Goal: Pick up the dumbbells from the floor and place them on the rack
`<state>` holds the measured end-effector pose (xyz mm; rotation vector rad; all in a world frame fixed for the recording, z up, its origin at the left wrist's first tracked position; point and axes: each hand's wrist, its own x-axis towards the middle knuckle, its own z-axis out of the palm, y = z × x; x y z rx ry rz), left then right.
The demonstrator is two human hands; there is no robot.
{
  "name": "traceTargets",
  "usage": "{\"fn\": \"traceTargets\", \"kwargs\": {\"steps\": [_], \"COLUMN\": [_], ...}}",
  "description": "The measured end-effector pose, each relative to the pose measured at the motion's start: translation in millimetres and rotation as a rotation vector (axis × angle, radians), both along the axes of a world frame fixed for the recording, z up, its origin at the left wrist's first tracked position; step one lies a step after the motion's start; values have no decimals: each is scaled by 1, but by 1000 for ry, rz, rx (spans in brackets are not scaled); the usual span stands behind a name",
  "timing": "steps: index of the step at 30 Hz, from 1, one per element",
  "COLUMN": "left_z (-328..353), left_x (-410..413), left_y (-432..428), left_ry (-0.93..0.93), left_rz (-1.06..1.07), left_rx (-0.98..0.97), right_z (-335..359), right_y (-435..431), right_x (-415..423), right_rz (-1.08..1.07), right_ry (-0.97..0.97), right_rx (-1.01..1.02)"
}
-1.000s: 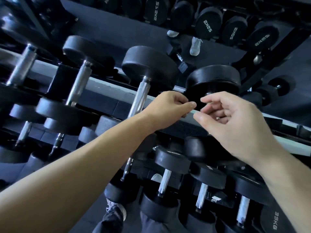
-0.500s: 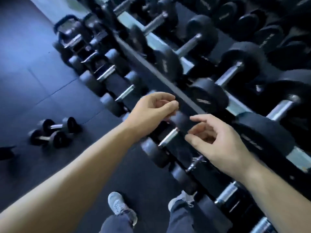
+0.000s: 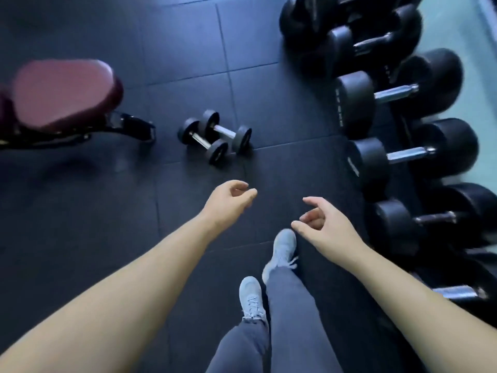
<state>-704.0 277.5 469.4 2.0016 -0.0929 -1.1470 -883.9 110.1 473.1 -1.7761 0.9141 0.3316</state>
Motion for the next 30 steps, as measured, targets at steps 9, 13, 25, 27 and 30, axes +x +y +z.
{"fn": "traceTargets", "kwargs": {"steps": [9,13,25,27,30], "left_z": [-154,-250,-542,-562,-584], "left_x": [179,252,410,421,427], "left_y": [25,25,29,24,16], "left_ry": [96,139,233,282,378], "left_rz": [337,474,512,549,629], "left_rx": [89,110,52,-35,-173], "right_z": [-150,-246,-522,-544,-556], "right_y": [-14,-17,11,12,9], "right_x": [234,340,538,545,551], "right_rz": [261,378,714,812,930], "right_ry": [70,82,53,62,89], "right_rx": [112,103,-73,-102,-119]}}
